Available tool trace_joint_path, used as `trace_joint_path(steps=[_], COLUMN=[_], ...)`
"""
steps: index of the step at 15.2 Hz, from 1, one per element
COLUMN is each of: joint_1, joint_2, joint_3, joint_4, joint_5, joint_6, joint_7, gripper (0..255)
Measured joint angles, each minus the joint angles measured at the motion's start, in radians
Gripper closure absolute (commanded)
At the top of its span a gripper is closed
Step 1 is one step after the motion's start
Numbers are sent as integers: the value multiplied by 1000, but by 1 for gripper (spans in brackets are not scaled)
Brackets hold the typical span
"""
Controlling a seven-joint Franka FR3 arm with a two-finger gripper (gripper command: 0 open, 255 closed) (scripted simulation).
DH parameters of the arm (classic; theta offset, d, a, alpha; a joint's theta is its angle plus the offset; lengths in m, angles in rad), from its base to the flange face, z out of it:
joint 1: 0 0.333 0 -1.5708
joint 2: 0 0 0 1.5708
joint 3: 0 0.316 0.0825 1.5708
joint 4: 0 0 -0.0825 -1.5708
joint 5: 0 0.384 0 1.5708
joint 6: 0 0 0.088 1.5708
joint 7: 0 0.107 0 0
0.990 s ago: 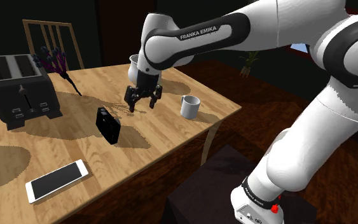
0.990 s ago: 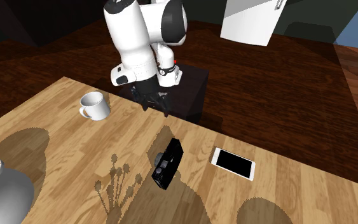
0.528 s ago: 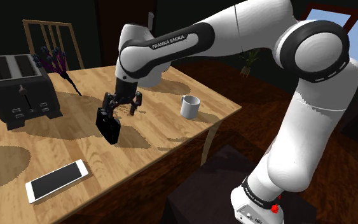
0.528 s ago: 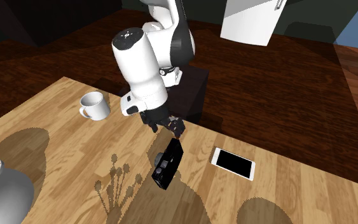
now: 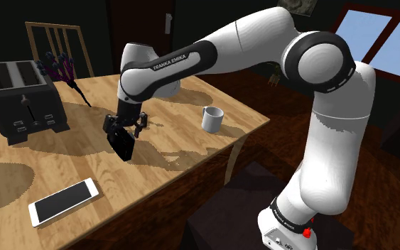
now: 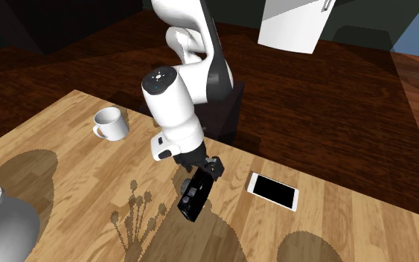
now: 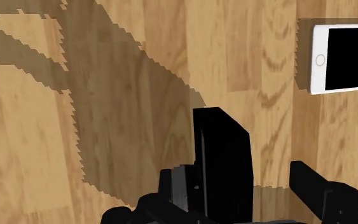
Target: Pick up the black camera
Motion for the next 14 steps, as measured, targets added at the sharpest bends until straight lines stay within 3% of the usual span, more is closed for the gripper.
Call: trace_joint_path(steps=[3, 4, 14], joint_1=[3, 3, 3], joint_2=[14, 17, 19], joint_3=[0, -1, 0], joint_4=[-17, -21, -22], joint_5=[-1, -1, -1], joint_6=[31, 38, 42], joint_7=[-2, -3, -5], gripper=[0, 255, 255])
